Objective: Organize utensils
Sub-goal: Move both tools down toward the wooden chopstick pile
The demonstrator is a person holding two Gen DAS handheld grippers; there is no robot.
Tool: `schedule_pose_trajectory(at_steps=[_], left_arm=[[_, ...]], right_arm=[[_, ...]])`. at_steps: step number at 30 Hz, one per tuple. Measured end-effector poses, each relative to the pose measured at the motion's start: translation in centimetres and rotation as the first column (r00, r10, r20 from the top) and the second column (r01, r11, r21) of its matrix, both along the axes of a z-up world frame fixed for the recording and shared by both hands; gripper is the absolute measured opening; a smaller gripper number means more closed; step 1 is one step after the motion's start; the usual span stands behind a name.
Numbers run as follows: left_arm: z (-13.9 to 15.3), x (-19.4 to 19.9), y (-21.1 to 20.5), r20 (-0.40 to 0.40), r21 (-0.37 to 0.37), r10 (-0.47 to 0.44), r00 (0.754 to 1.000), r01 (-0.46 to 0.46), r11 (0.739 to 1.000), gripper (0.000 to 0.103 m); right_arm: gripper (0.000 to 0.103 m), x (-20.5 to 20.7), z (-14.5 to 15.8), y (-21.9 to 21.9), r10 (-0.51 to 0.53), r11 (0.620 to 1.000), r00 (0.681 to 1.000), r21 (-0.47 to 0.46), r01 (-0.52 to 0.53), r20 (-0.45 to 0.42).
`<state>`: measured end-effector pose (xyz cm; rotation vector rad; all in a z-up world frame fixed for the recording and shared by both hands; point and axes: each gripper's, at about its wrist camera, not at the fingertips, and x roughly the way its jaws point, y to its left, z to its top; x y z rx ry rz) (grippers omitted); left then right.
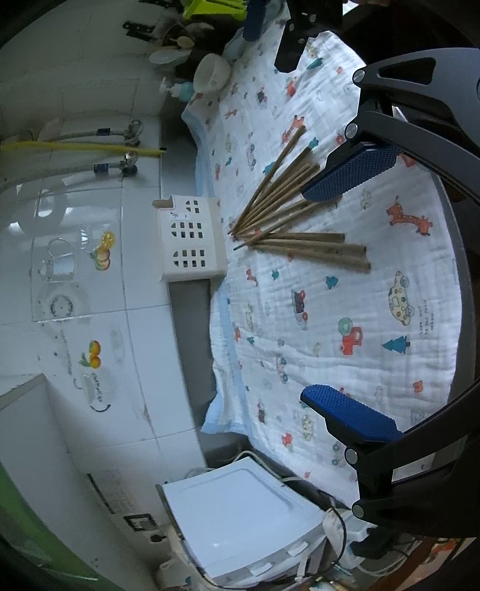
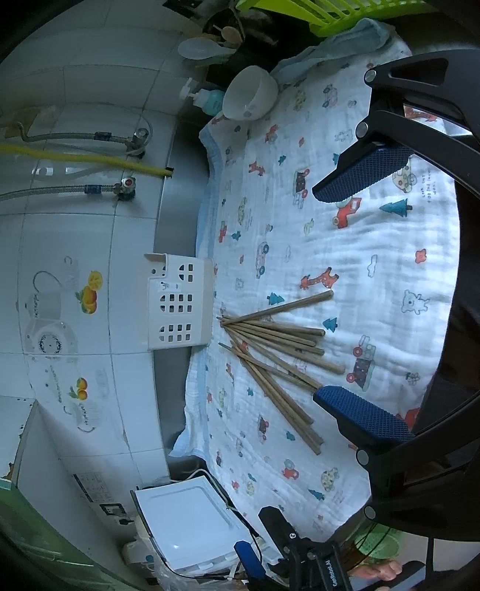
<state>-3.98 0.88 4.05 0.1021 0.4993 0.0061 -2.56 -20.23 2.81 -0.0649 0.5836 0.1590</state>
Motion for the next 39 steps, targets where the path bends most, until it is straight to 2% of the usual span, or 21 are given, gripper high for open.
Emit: schedule_pose_trajectory(at_steps=[9,14,16,18,20,23,25,28,34,39], left_arm=[[-0.5,1.8,0.7,-0.052,-0.07,-0.021,0.998,0.018,0.997,0.098],[-0.9,2.5,1.3,-0.073,-0.068,-0.036,0.997,0.031,0.997,0.097],[-1.1,2.4,1.6,-0.063,-0.059,-0.028,0.998,0.024,0.998,0.097],[-1.3,2.6,2.0,-0.065,-0.066,-0.038,0.997,0.034,0.997,0.095],[-1.7,2.7,2.1,-0.06,-0.047,-0.041,0.997,0.038,0.998,0.086],[-2.5,3.0,2.1,-0.073,-0.03,-0.05,0.996,0.048,0.998,0.07],[-3.4,3.7,2.4,-0.111,-0.056,-0.065,0.992,0.059,0.997,0.055],[-4.6,4.5,2.5,-0.155,-0.076,-0.09,0.984,0.079,0.994,0.043],[-7.1,5.7,1.5,-0.232,-0.084,-0.163,0.959,0.147,0.986,0.03],[-8.5,7.1,1.5,-0.288,-0.102,-0.179,0.941,0.156,0.982,0.029]], right_arm=[[0.096,1.5,-0.3,0.3,0.008,1.0,1.0,0.005,-0.008,-0.021],[0.095,2.7,-0.5,0.4,0.012,1.0,0.999,0.0,-0.012,-0.03],[0.091,3.2,-0.7,0.4,0.016,1.0,0.999,0.004,-0.016,-0.038],[0.08,3.8,-0.9,0.4,0.024,1.0,0.998,0.014,-0.023,-0.051],[0.08,4.4,-1.2,0.4,0.031,0.999,0.997,0.019,-0.03,-0.065],[0.074,5.2,-1.8,0.4,0.039,0.999,0.996,0.018,-0.037,-0.083],[0.071,5.7,-2.2,0.2,0.038,0.999,0.994,0.031,-0.035,-0.098],[0.066,6.7,-3.1,-0.2,0.034,0.999,0.992,0.037,-0.03,-0.125],[0.053,8.3,-4.7,-0.9,0.036,0.998,0.984,0.059,-0.026,-0.172],[0.045,9.3,-5.7,-0.8,0.05,0.997,0.978,0.064,-0.038,-0.2]])
